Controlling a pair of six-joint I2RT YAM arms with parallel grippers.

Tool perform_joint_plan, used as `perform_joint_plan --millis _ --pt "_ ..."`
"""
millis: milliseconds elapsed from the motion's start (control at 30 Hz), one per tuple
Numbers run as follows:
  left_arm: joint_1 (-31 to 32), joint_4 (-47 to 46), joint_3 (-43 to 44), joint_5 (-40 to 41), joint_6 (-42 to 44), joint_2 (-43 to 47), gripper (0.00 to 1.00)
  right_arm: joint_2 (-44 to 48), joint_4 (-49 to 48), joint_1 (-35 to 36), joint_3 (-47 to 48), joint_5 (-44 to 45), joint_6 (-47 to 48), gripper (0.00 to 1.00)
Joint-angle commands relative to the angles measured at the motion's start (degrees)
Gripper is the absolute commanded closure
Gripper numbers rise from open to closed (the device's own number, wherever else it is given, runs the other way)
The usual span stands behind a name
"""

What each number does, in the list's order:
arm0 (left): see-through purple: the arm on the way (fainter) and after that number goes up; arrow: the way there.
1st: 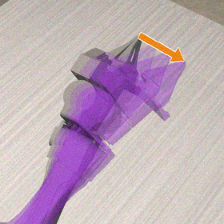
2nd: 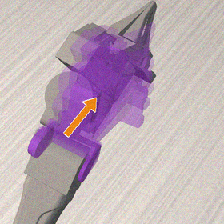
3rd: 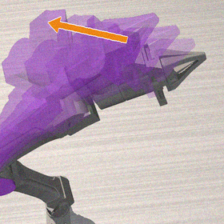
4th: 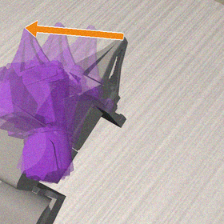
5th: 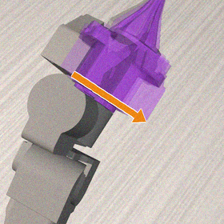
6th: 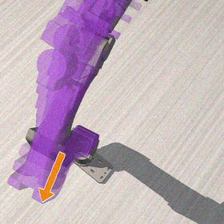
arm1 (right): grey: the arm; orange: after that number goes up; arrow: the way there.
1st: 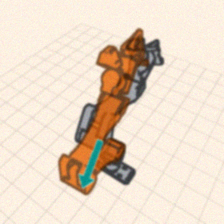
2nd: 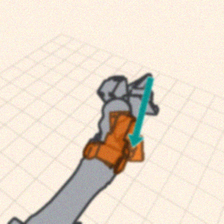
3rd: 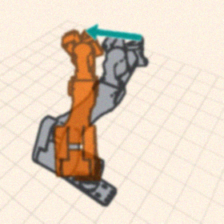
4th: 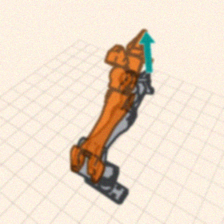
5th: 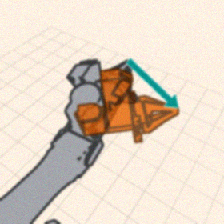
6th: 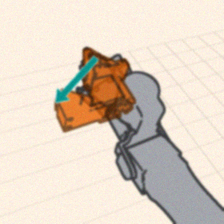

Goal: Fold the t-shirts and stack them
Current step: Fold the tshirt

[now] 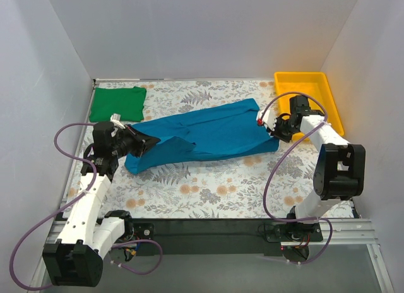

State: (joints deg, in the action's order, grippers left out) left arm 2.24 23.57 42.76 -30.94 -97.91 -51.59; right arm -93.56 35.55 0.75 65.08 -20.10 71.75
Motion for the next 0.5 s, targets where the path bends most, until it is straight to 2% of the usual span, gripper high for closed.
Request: perform_joint_plan --millis 0,467 --pt "-0.92 0.95 1.88 -1.14 1.84 -0.17 1.0 -0.92 0.75 -0.14 3.21 -1.43 -0.99 0.99" --pt "-1.98 1.12 1.01 -1.76 2.9 -0.52 1.0 -6.37 3.82 -0.14 9.98 -3.11 -1.61 0.99"
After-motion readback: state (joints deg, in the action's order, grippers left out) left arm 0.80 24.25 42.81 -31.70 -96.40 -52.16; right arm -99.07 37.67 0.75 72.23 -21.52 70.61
